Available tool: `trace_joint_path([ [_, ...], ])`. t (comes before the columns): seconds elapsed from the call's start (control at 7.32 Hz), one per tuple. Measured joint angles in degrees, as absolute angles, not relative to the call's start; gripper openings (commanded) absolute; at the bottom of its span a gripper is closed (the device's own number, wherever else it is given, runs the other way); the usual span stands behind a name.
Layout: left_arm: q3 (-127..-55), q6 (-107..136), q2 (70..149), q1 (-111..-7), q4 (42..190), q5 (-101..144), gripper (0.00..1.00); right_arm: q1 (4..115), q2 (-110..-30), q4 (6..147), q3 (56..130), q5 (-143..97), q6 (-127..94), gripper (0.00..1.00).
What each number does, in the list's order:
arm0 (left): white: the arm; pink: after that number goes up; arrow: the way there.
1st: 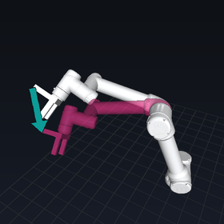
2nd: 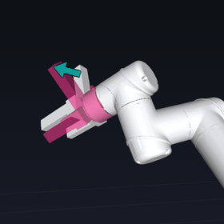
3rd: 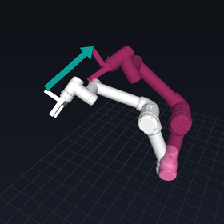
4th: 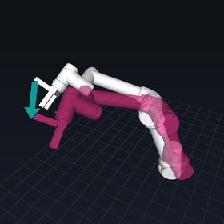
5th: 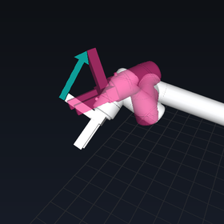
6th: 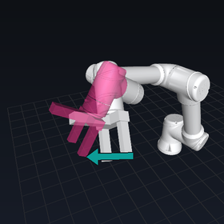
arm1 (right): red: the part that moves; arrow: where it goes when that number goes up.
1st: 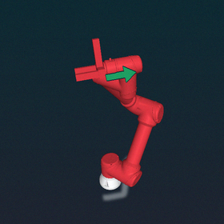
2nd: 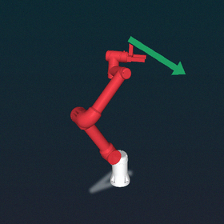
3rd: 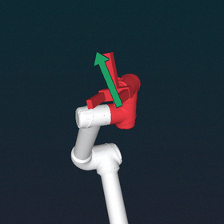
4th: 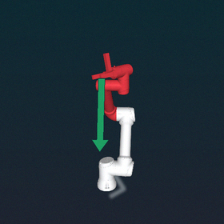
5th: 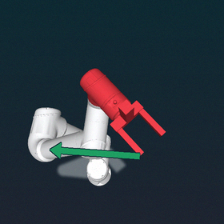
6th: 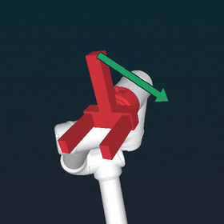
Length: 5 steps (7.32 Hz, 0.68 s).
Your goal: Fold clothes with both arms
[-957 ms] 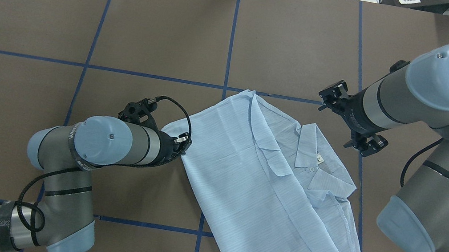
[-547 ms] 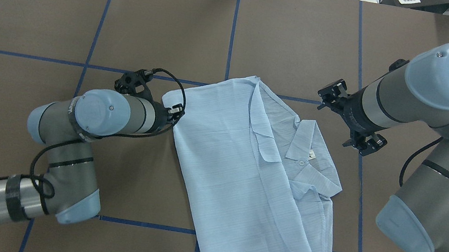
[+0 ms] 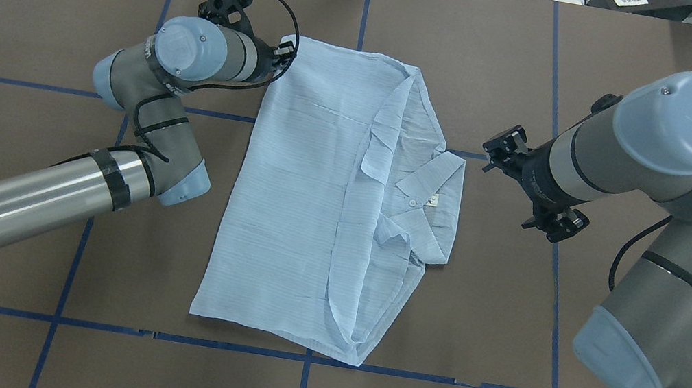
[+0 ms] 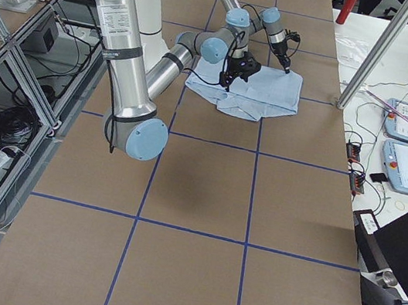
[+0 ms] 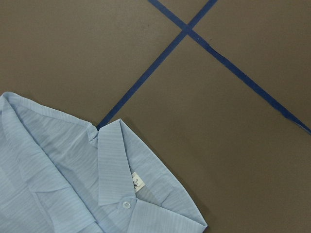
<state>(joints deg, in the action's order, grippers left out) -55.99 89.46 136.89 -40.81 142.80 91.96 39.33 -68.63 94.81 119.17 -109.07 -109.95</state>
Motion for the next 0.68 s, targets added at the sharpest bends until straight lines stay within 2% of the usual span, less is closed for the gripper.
trace_joint_path([
  [0.14, -55.8, 88.2, 136.8, -41.5, 143.8, 92.2, 1.00, 37.3, -67.3, 94.7, 118.1, -106.1, -109.9, 1.00],
  [0.68, -76.1, 84.6, 122.4, -43.6, 143.0, 100.0, 1.00, 24.9, -59.4, 95.6, 112.6, -95.5, -108.7, 1.00],
])
